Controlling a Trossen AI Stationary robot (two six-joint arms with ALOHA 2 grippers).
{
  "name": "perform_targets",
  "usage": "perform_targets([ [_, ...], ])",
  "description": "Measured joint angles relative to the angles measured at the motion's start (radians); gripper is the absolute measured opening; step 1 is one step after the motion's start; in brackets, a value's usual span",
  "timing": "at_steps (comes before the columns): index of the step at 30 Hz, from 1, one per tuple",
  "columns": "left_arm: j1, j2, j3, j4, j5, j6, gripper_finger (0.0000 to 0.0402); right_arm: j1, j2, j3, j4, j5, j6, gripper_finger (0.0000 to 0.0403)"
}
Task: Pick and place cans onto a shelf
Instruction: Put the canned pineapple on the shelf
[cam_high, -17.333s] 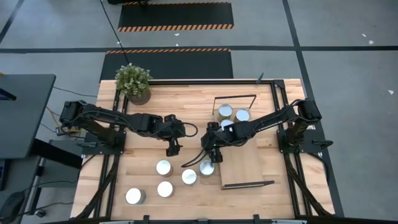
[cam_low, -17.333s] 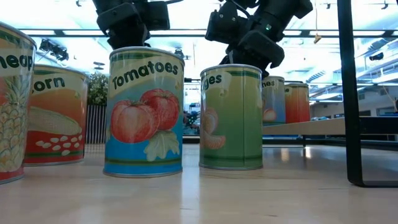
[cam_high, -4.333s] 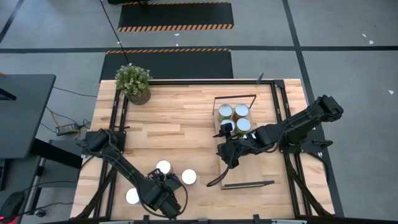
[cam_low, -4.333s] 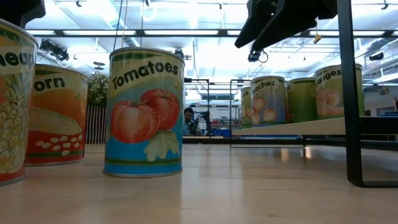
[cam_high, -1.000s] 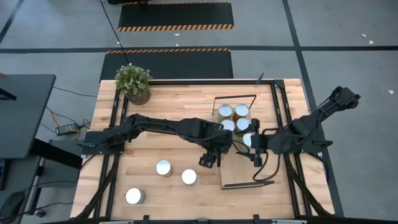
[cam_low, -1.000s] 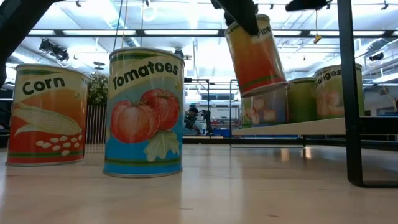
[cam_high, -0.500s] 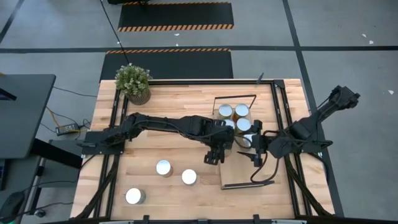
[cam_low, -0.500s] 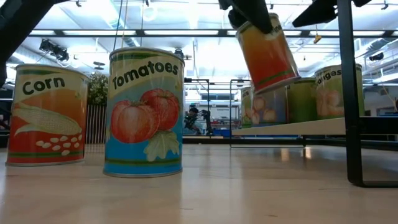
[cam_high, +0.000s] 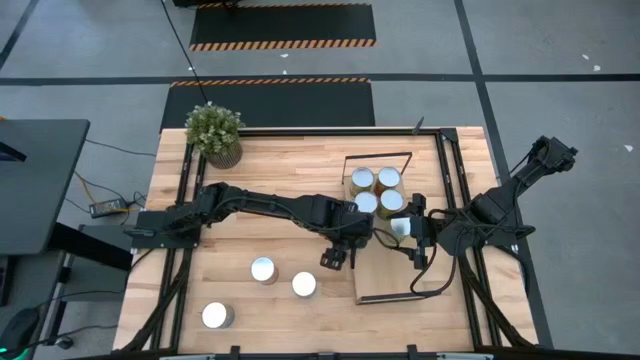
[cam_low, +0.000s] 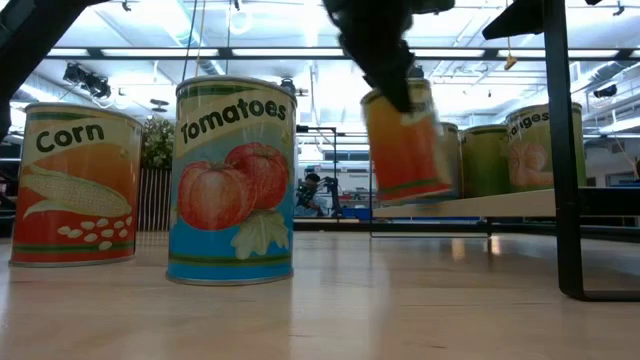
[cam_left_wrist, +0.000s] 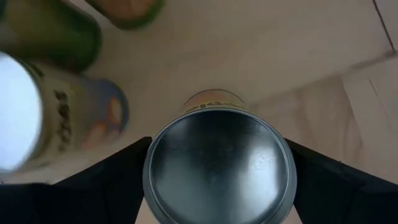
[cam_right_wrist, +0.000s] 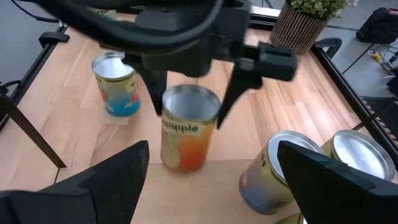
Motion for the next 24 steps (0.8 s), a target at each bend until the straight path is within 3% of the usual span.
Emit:
perform_targets([
  [10, 0.002, -0.019, -0.024, -0.161, 0.028, -0.085, 0.0327, 0.000, 0.006, -0.038, 0.091, 0.000, -0.002, 0.0364],
  [19, -0.006, -0.015, -0.155, -0.032, 0.030, -0.084, 0.0327, -0.003, 0.019, -0.045, 0.102, -0.006, -0.011, 0.0364],
  [24, -0.012, -0.016, -0.165, 0.055, 0.027, -0.075, 0.0330, -0.009, 0.018, -0.045, 0.107, -0.005, -0.014, 0.0364],
])
